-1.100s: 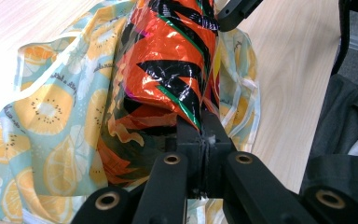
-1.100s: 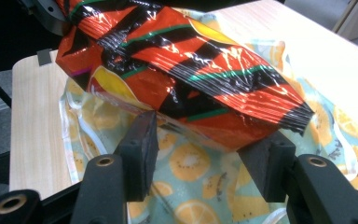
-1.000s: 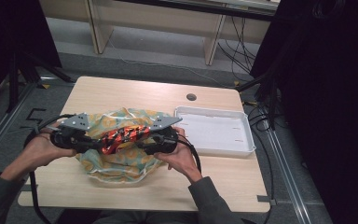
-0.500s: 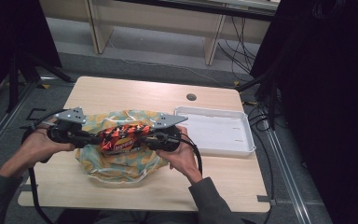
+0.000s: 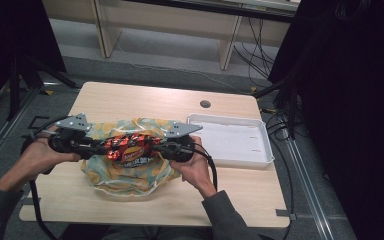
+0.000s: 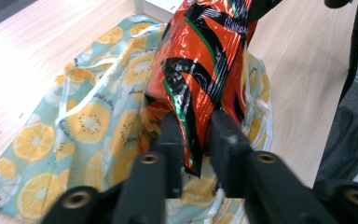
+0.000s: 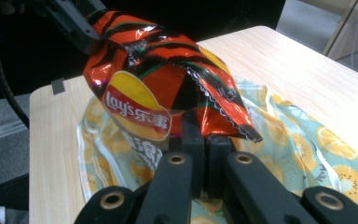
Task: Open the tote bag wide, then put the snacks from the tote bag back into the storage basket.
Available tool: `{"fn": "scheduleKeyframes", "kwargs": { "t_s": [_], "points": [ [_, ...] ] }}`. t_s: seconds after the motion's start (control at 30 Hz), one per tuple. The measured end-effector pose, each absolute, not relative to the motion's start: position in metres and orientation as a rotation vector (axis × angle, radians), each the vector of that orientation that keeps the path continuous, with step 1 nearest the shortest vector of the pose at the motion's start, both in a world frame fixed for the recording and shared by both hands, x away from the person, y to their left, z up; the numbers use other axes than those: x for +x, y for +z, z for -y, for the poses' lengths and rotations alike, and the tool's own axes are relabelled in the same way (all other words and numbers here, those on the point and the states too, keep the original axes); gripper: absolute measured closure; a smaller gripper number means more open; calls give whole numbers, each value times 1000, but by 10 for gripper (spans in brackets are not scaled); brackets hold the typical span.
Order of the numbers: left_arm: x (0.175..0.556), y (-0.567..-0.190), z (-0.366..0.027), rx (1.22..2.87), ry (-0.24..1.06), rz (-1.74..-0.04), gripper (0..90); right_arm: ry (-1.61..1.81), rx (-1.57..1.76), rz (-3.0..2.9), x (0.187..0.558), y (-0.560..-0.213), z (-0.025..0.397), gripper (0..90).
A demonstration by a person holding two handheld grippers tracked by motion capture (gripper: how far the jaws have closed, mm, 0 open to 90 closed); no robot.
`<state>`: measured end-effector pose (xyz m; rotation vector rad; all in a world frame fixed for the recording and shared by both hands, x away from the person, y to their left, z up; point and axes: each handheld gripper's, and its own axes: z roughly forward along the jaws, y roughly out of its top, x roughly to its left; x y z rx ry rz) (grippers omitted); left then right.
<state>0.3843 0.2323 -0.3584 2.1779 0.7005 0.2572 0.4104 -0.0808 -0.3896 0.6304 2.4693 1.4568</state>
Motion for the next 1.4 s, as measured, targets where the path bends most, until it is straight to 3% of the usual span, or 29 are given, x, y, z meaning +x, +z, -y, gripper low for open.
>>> {"fn": "scheduleKeyframes", "kwargs": {
  "t_s": [0.13, 0.4, 0.73, 1.17, 1.27, 1.4],
  "points": [
    [376, -360, -246, 2147, 297, -777, 499, 1440, 672, -2472, 411, -387, 83, 900],
    [366, -387, -256, 2126, 348, -915, 308, 1484, 654, -2425, 415, -384, 85, 900],
    [357, -431, -267, 2118, 415, -1005, 250, 1515, 608, -2456, 411, -371, 75, 900],
    [358, -448, -278, 2168, 453, -1038, 263, 1584, 521, -2492, 405, -327, 53, 900],
    [359, -450, -277, 2115, 472, -1059, 262, 1614, 502, -2501, 401, -311, 51, 900],
    [360, -446, -284, 2216, 464, -1026, 258, 1648, 479, -2473, 398, -292, 54, 900]
  ]
}}
